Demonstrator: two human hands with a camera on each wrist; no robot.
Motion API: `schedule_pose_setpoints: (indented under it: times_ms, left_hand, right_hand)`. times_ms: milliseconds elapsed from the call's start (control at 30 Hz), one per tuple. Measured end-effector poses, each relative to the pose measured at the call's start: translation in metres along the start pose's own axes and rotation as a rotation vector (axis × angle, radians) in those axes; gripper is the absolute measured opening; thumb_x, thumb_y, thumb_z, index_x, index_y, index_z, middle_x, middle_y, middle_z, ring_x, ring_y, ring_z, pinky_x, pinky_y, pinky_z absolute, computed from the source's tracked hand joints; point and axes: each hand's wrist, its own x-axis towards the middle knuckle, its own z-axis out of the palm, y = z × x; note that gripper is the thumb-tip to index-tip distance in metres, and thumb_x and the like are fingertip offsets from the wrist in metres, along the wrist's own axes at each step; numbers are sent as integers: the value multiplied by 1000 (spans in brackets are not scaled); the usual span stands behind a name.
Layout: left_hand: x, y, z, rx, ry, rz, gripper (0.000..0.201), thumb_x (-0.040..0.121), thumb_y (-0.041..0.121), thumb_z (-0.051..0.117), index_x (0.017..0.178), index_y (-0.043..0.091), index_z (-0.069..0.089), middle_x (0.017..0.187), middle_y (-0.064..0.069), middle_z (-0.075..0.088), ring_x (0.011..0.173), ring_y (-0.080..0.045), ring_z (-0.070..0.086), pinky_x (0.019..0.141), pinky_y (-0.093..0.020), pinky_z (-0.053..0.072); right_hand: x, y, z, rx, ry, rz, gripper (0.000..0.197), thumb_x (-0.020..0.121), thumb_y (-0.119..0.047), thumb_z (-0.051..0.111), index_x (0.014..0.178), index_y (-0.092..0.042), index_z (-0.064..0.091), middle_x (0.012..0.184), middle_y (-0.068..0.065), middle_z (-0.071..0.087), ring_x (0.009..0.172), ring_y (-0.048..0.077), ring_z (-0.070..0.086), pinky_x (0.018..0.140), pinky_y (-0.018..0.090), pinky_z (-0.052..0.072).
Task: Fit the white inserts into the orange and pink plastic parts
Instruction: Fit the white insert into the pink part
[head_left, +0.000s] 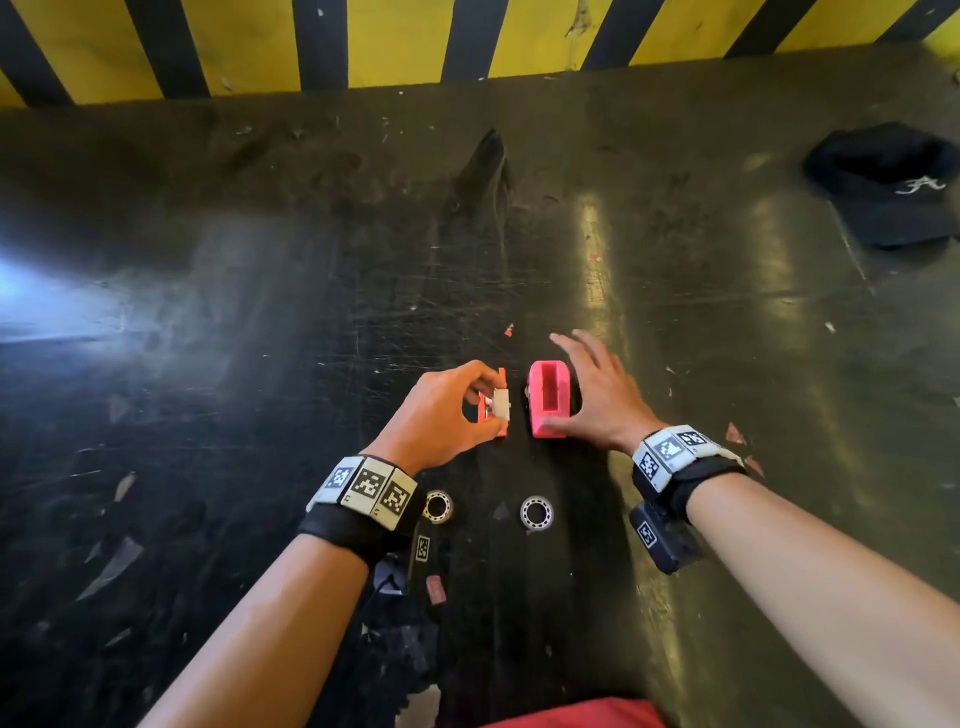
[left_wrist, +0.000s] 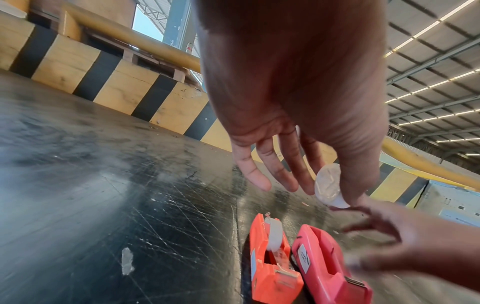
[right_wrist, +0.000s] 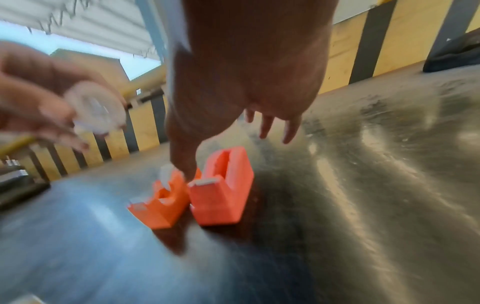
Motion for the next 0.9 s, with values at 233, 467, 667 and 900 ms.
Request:
schedule_pose_setpoints:
  times_ms: [233, 467, 667, 900]
  left_hand:
    - [-12, 0, 7, -17, 26, 8, 45, 80, 24, 88, 121, 21, 68, 104, 14, 69, 93, -7, 71, 77, -5, 51]
    - [-25, 4, 7, -17, 38, 23, 46, 81, 26, 87, 122, 22, 67, 111, 9, 72, 96, -7, 71, 86, -23, 59]
    - [-30, 6, 8, -44, 43, 22, 45, 81, 23, 87, 121, 20, 68, 108, 8, 73, 91, -7, 72, 82, -17, 58]
    - [-29, 6, 11, -19, 25, 8, 46, 80, 25, 87, 122, 22, 68, 105, 12, 70, 90, -4, 70, 78, -13, 55]
  right_hand:
    - [-23, -34, -19, 391, 29, -127, 9, 84, -30, 86, 91, -25, 83, 113, -7, 67, 105, 9, 62, 87, 16, 44]
    - [-36, -46, -12, 470, -81, -134, 15, 84, -28, 86, 94, -17, 84, 106, -14, 68, 111, 7, 59, 83, 15, 41]
    - [-38, -47, -8, 530, -105, -145, 8, 85, -22, 85, 90, -18, 82, 105, -15, 68, 107, 9, 64, 83, 7, 41]
    - [-37, -41, -7, 492, -148, -162, 9, 88, -24, 82, 90, -15, 82, 103, -17, 68, 99, 0, 62, 80, 5, 41]
